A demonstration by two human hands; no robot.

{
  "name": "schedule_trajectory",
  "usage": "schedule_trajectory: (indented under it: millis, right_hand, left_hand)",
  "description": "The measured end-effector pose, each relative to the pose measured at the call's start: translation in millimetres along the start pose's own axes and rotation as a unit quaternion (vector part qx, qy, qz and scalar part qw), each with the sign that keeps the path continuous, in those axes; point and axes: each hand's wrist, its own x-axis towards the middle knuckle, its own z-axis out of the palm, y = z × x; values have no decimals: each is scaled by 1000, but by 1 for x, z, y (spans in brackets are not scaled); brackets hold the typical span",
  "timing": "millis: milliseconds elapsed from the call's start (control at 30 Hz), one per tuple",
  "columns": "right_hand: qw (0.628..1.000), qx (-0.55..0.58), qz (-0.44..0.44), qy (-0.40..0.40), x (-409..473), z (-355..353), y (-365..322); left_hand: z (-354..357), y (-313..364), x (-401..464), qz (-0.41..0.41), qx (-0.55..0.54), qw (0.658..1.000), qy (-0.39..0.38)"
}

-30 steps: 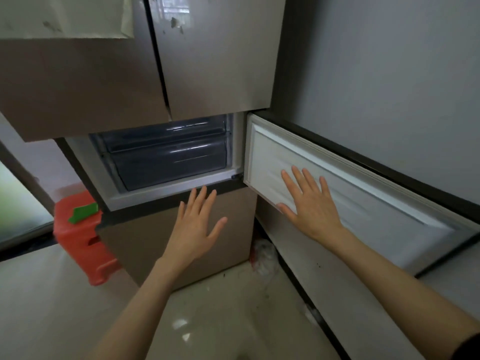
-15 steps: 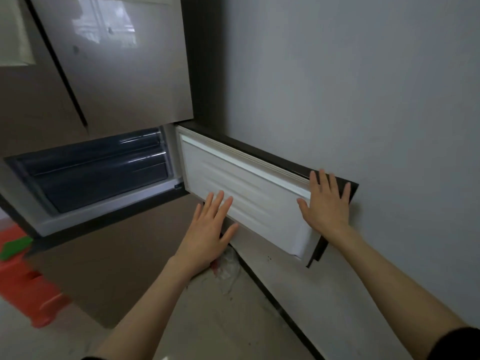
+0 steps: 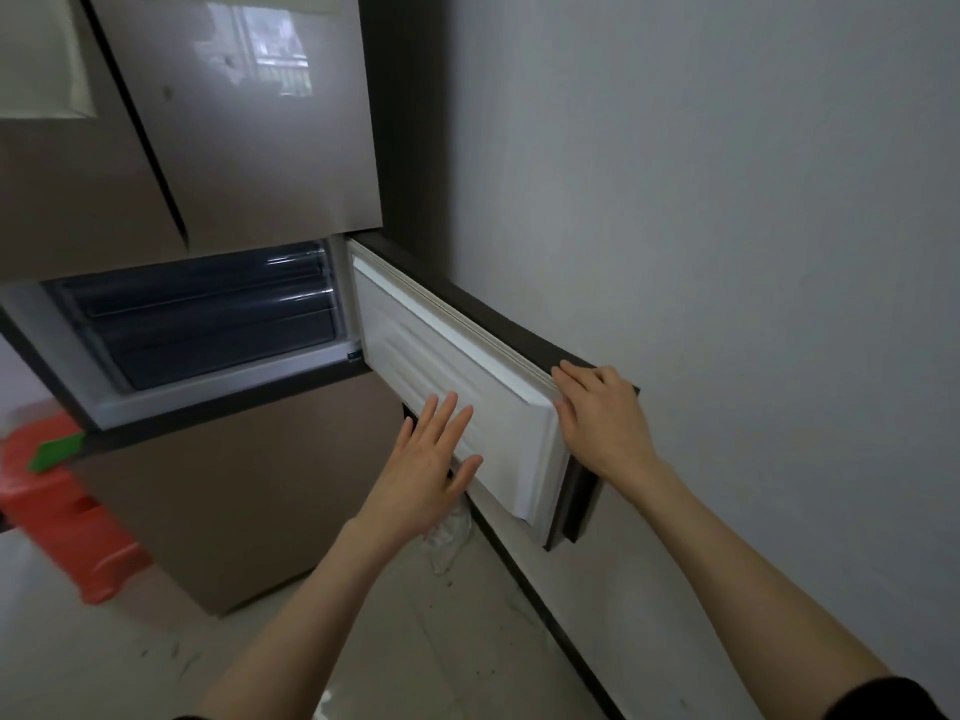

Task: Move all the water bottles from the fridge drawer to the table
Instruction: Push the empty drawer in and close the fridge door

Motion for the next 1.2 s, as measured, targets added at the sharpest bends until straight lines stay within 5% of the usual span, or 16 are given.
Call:
schedule_trajectory:
  millis: [200,533,700,900,1200]
  right_hand:
    - [982,176,-66,-4,-17,-12,-51]
    - [888,452,-50,-74,-10,-5,-183]
    - [936,307,-144,-93,4,23,-245]
    - [948,191,-212,-144,22,64,-304]
    - [960,103,-249,-77,104,107,-388]
  left_hand:
    - [-6,-4,-31,18,-15,999,42]
    - [-55,-68,-111,3,-73,987,142]
    - [-86,-122,-146,-47,25,984,172]
    - [-113,-190,-172,-113,104,966,210]
    - [-158,-287,-164,-179,112,947,241]
